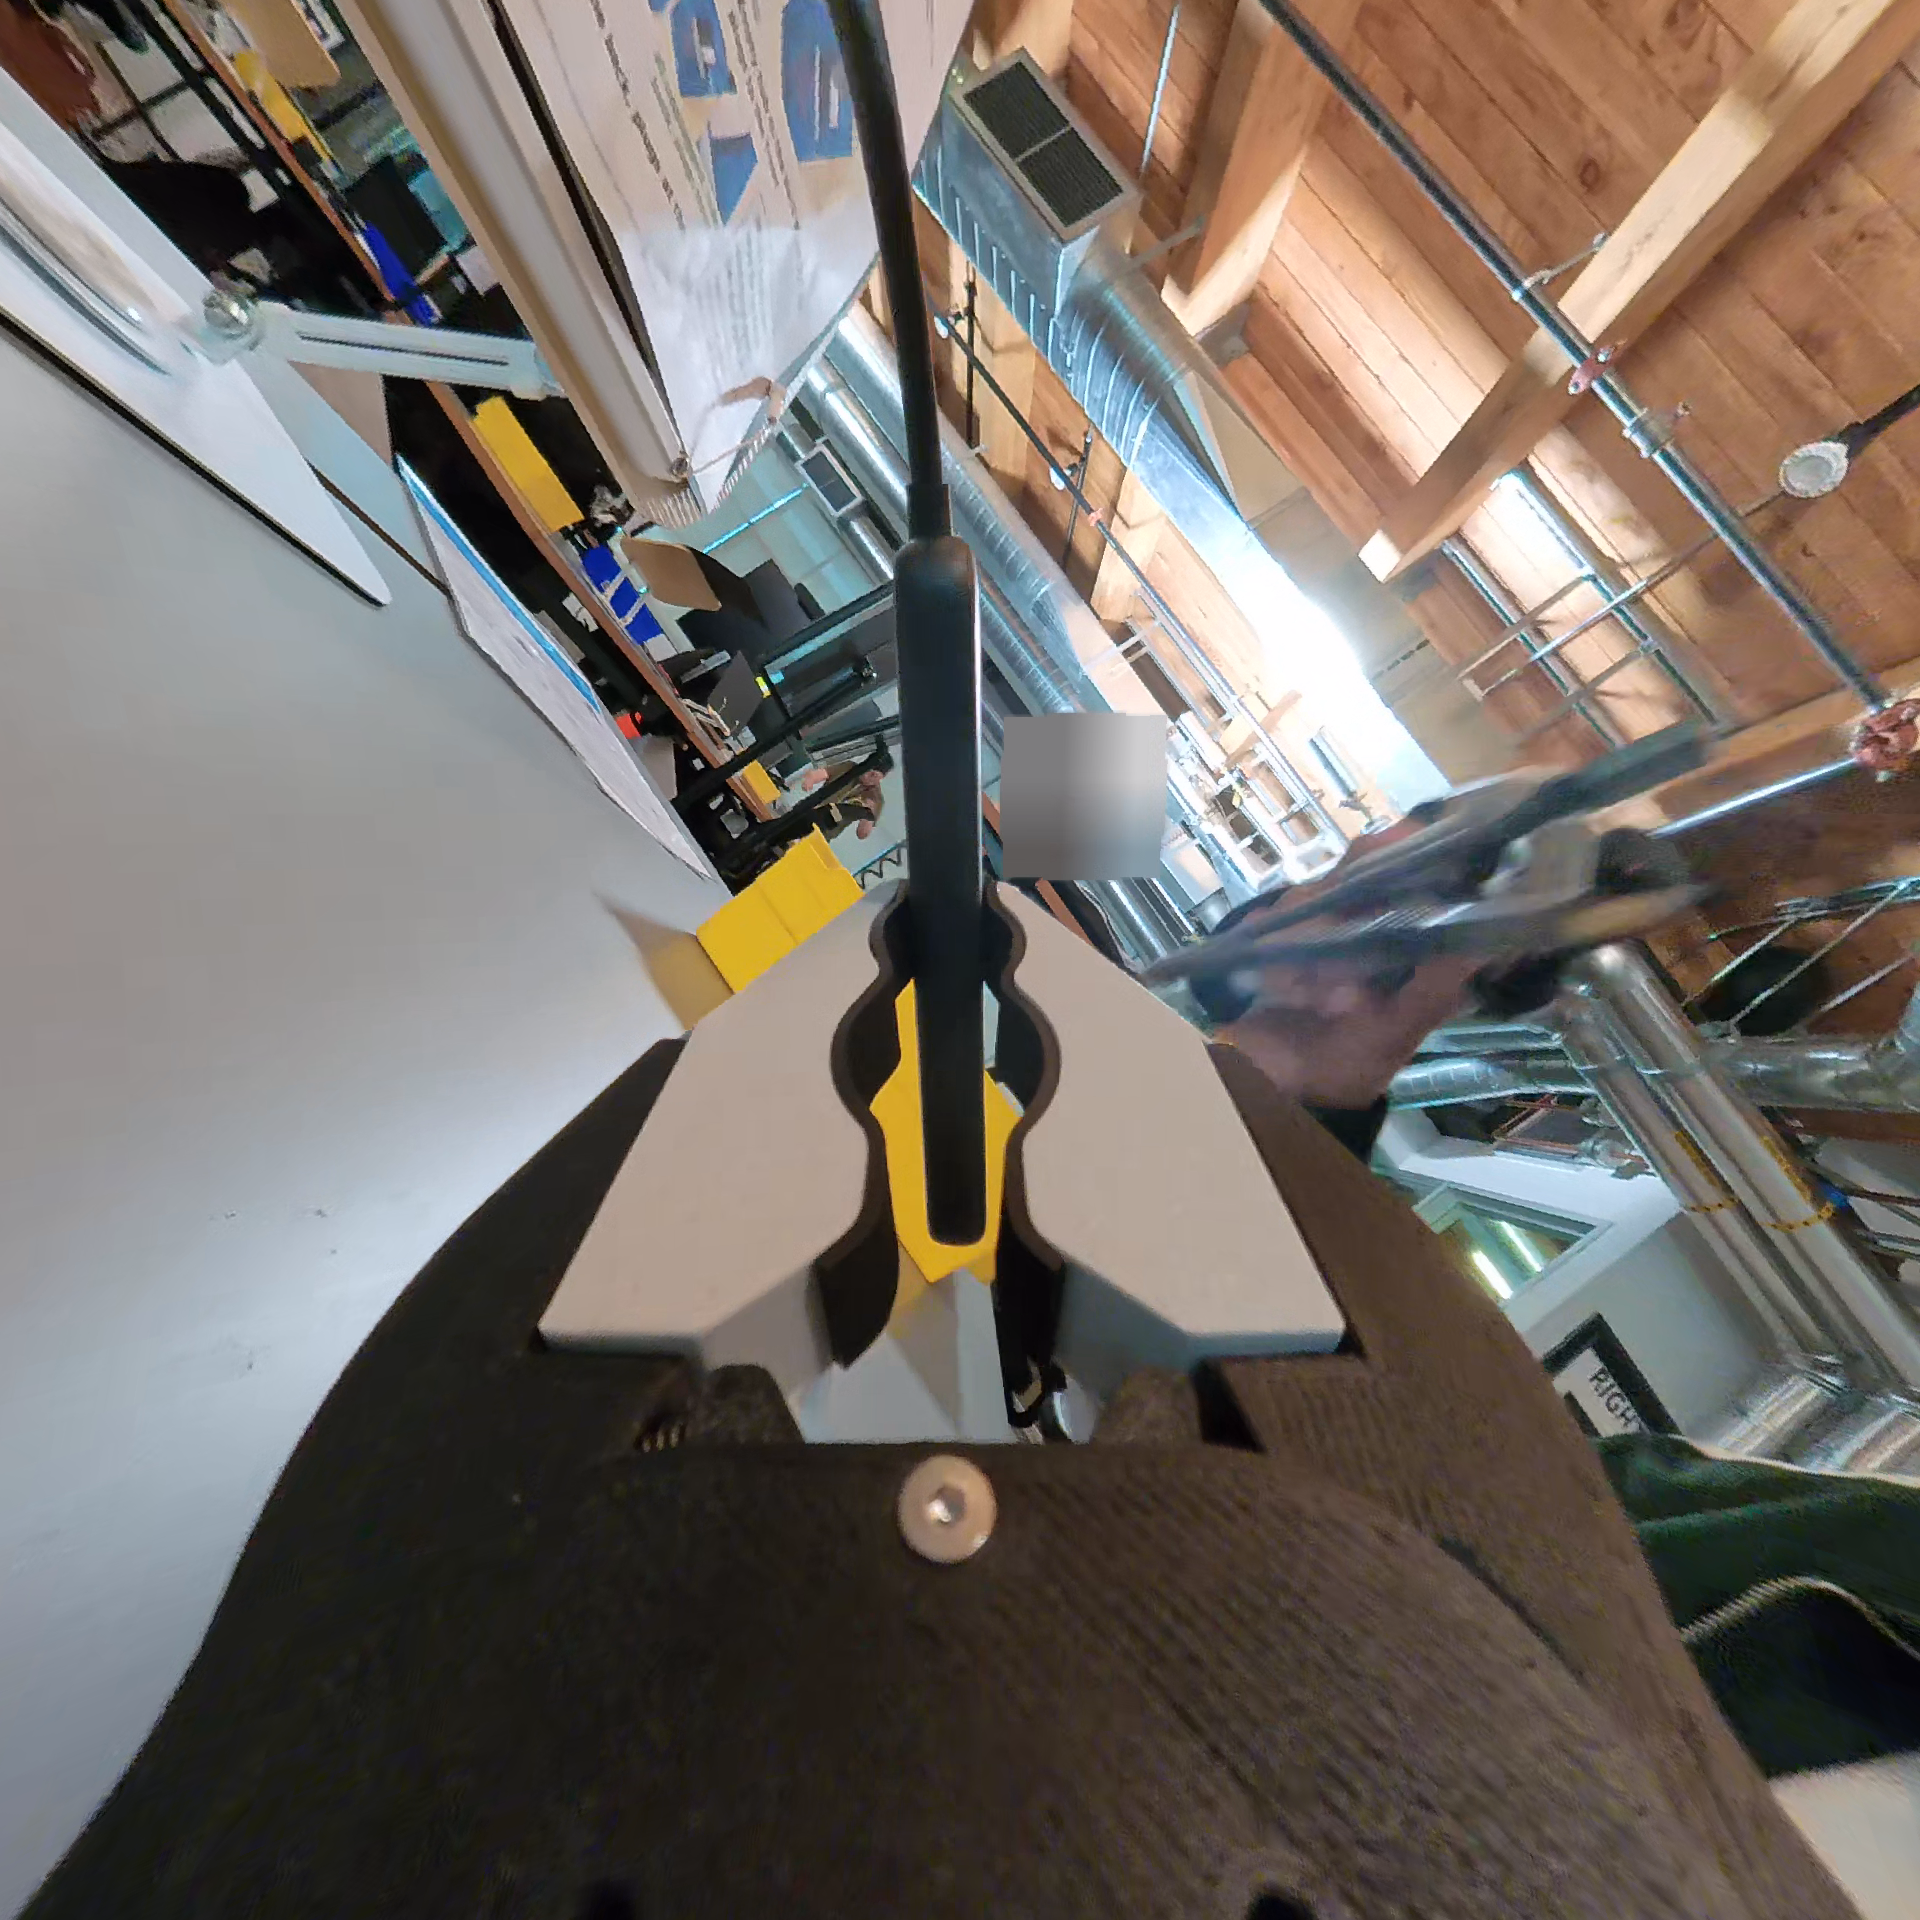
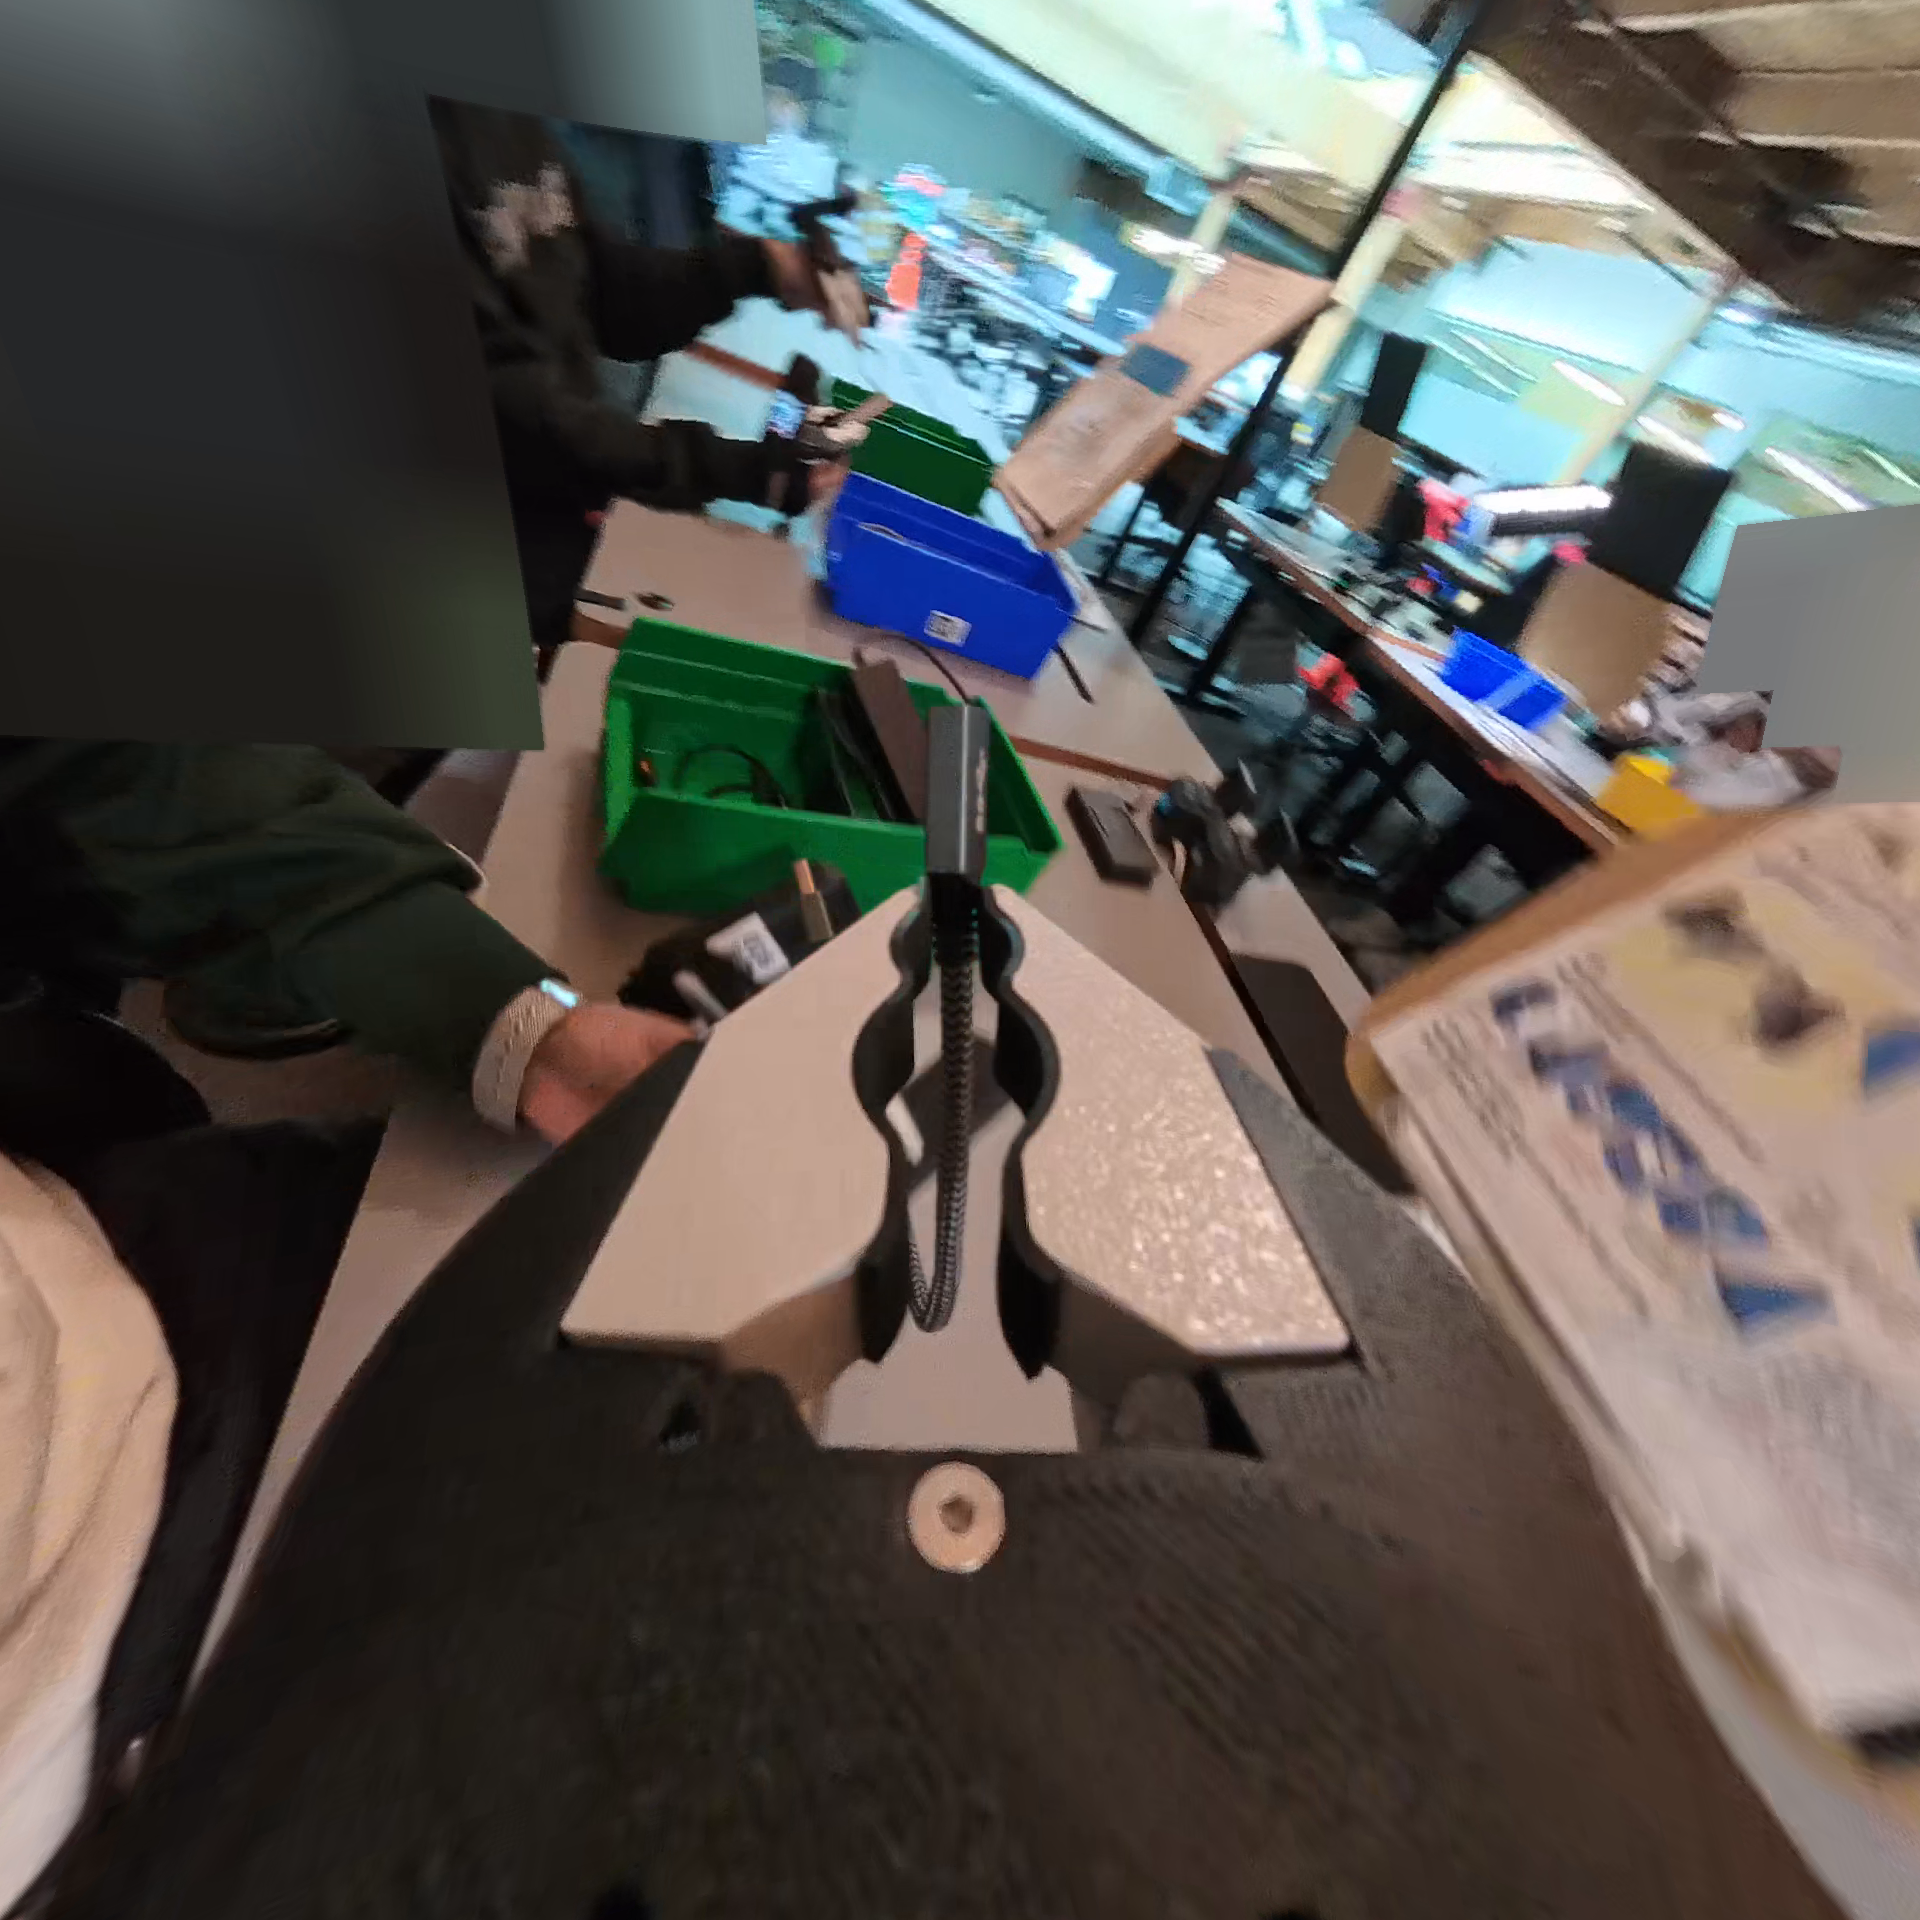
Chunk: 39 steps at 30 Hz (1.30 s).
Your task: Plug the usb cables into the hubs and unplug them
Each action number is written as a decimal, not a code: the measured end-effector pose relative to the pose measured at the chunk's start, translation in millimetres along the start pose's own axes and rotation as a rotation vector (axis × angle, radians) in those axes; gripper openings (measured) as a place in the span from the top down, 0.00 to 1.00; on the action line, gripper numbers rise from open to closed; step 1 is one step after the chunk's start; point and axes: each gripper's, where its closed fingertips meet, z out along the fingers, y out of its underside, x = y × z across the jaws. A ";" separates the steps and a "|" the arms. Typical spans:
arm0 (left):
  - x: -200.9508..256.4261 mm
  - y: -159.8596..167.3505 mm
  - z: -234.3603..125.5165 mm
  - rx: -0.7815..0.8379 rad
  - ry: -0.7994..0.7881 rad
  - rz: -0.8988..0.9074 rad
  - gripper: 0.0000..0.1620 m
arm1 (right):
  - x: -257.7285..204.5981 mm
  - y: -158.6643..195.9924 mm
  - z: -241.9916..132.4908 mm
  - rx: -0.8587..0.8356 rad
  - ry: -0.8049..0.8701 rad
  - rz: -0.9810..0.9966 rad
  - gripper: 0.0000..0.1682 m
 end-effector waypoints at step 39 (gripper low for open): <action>6.9 14.6 7.4 -0.069 0.090 -0.093 0.95 | -132.1 250.2 -54.9 -0.531 0.065 0.518 0.77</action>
